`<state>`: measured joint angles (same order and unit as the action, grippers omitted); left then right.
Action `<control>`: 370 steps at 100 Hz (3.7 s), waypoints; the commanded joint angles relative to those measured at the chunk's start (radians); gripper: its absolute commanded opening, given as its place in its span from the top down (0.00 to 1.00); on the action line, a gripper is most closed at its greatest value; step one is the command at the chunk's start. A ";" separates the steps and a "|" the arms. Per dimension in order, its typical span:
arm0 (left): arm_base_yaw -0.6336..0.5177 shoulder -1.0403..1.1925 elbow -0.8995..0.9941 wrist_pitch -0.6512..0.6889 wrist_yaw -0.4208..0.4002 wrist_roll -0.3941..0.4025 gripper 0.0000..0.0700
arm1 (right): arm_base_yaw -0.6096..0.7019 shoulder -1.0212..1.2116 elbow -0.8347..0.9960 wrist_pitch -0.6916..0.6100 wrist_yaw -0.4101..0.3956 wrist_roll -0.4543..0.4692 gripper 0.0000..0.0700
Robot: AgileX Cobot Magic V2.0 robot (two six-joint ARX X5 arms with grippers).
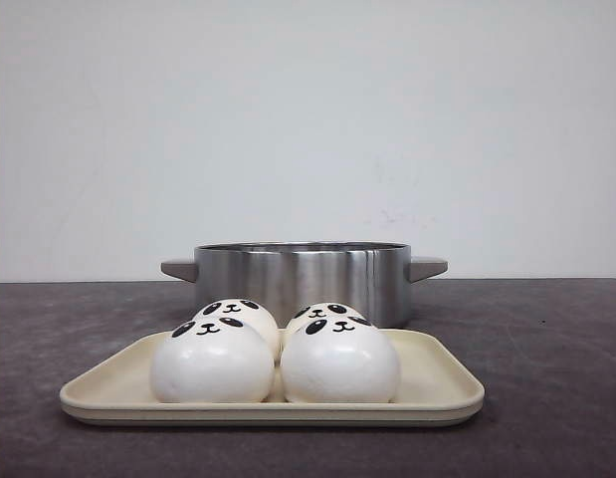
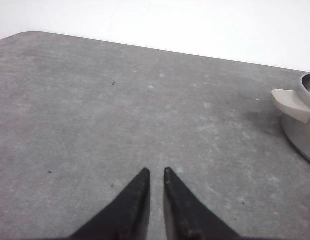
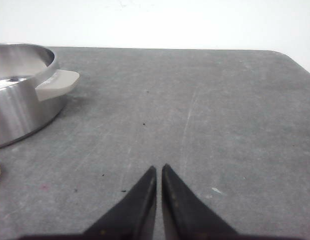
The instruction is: Steam buns
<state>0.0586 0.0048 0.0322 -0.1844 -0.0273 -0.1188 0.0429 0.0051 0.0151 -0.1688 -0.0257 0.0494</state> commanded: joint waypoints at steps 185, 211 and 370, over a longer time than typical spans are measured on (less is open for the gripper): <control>0.003 -0.002 -0.018 0.001 -0.002 0.024 1.00 | 0.001 -0.002 -0.003 0.012 -0.001 -0.004 0.98; 0.002 -0.002 -0.007 0.056 0.033 -0.278 1.00 | 0.001 -0.002 -0.002 0.085 -0.003 0.079 0.98; -0.259 0.681 1.018 -0.396 0.426 -0.162 0.20 | 0.086 0.690 1.053 -0.132 -0.452 0.286 0.21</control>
<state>-0.1848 0.6800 1.0313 -0.5842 0.3931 -0.2794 0.0917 0.6373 1.0237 -0.2897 -0.4725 0.3176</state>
